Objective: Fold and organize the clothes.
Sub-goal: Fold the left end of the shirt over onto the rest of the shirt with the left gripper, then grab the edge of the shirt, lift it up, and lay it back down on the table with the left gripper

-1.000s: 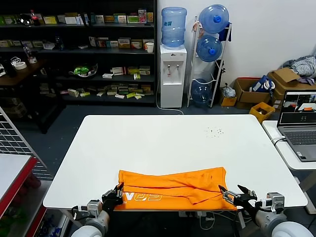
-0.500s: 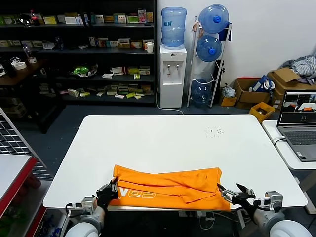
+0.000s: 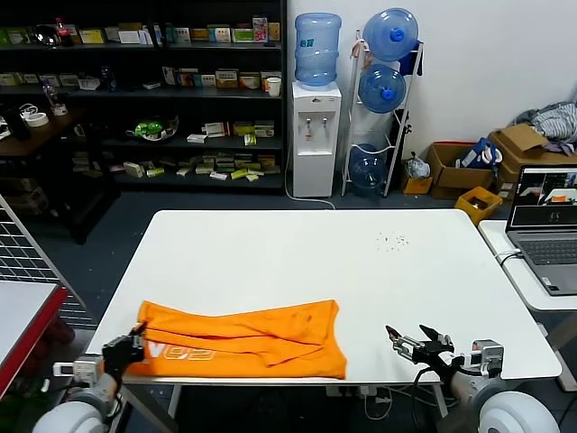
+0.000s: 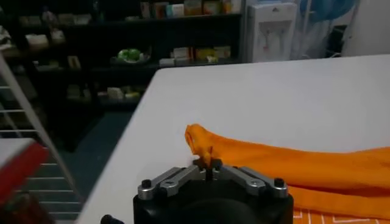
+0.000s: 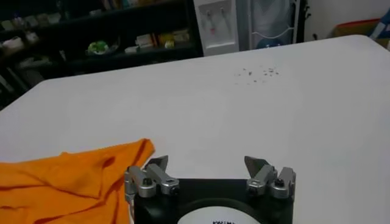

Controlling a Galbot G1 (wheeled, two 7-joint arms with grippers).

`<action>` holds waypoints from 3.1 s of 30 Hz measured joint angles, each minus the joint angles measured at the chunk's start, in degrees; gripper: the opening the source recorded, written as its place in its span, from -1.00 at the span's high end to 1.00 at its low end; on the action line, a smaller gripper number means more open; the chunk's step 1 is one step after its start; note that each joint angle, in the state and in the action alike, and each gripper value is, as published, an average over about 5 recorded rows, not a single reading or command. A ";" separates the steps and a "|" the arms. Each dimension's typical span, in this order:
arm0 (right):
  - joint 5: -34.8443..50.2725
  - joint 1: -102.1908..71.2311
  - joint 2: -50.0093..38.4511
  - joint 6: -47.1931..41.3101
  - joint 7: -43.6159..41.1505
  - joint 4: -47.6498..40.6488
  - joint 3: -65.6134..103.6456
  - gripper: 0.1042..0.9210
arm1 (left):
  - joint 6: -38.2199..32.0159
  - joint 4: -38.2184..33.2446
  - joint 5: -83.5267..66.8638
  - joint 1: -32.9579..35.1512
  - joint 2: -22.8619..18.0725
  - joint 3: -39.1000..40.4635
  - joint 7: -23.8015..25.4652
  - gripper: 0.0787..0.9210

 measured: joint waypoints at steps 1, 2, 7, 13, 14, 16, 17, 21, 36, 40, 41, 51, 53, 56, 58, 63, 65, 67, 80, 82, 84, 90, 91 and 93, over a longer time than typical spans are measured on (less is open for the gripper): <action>-0.05 0.18 0.05 0.08 -0.06 -0.09 -0.18 -0.76 | -0.15 0.66 -0.21 0.28 1.02 -1.02 0.19 0.93; -0.11 0.36 0.11 0.14 -0.11 -0.17 -0.35 -0.76 | -0.28 1.37 -0.40 0.49 2.02 -1.94 0.37 0.93; -0.53 1.06 0.60 0.36 -0.20 -0.49 -0.95 -0.76 | -0.47 4.45 -1.36 0.91 6.29 -5.00 0.58 0.93; -1.33 1.30 1.47 0.54 -0.25 -1.00 -1.55 -0.76 | 1.36 2.01 -3.93 1.90 7.77 -5.39 -1.33 0.93; -1.49 1.32 1.62 0.55 -0.24 -1.05 -1.62 -0.76 | 1.91 0.83 -4.49 1.92 7.60 -4.91 -1.94 0.93; -1.84 1.29 1.96 0.53 -0.16 -1.11 -1.68 -0.76 | 3.17 -1.79 -5.69 1.67 6.78 -3.37 -3.36 0.93; -2.01 1.24 2.11 0.52 -0.11 -1.12 -1.66 -0.76 | 3.82 -3.05 -6.26 1.38 6.14 -2.38 -4.10 0.93; -2.64 0.80 2.71 0.45 0.18 -1.12 -1.33 -0.76 | 6.45 -7.22 -8.35 -0.94 2.35 2.54 -7.04 0.93; -4.08 0.30 4.55 -0.16 1.19 -1.33 -1.39 -0.76 | 11.87 -13.00 -12.57 -12.91 -9.58 18.35 -13.91 0.93; -4.10 0.20 4.52 -0.17 1.23 -1.37 -1.31 -0.76 | 12.50 -13.16 -12.43 -14.64 -11.48 21.15 -14.68 0.93; -4.10 0.17 4.50 -0.17 1.23 -1.39 -1.27 -0.76 | 12.63 -13.22 -12.37 -14.90 -11.87 21.73 -14.83 0.93; -3.82 0.46 4.42 -0.17 1.24 -1.55 -1.43 -0.76 | 13.76 -13.53 -11.40 -16.35 -14.18 24.49 -15.03 0.79; -3.81 0.57 4.44 -0.18 1.24 -1.60 -1.55 -0.76 | 13.88 -13.49 -11.21 -16.53 -14.57 24.59 -14.85 0.65; -3.79 0.73 4.43 -0.19 1.25 -1.66 -1.75 -0.76 | 14.05 -13.50 -11.11 -16.73 -15.14 24.60 -14.67 0.45; -3.77 0.83 4.41 -0.20 1.25 -1.69 -1.88 -0.76 | 14.15 -13.59 -11.10 -16.77 -15.37 24.49 -14.56 0.30; -3.56 0.90 4.25 -0.20 1.21 -1.70 -1.93 -0.76 | 14.18 -14.31 -11.36 -16.34 -15.04 23.62 -14.00 -0.03; -3.42 0.84 4.14 -0.15 1.10 -1.70 -1.80 -0.76 | 14.01 -14.50 -11.63 -15.86 -14.36 22.83 -13.63 -0.17; -3.32 0.80 4.06 -0.07 0.93 -1.75 -1.67 -0.76 | 13.73 -14.45 -11.90 -15.06 -13.26 21.51 -13.12 -0.32; -3.32 1.55 4.38 0.09 0.64 -2.07 -2.58 -0.76 | 9.91 -8.30 -13.35 -4.90 -2.06 8.28 -1.88 -0.77; -3.29 1.53 4.32 0.06 0.67 -2.02 -2.55 -0.76 | 9.25 -7.03 -13.12 -4.38 -1.21 7.61 0.04 -0.77; -3.25 1.40 4.24 0.06 0.68 -1.96 -2.40 -0.76 | 8.64 -5.72 -12.90 -4.20 -0.60 7.17 1.69 -0.77; -3.22 1.08 4.21 0.11 0.65 -2.02 -1.99 -0.76 | 7.34 -2.40 -12.61 -4.61 0.46 6.64 5.31 -0.77; -3.23 1.12 4.24 0.10 0.65 -2.05 -2.03 -0.76 | 7.17 -1.97 -12.58 -4.71 0.54 6.59 5.75 -0.77; -3.23 1.27 4.30 0.07 0.66 -2.11 -2.19 -0.76 | 6.86 -1.23 -12.54 -4.91 0.64 6.53 6.56 -0.77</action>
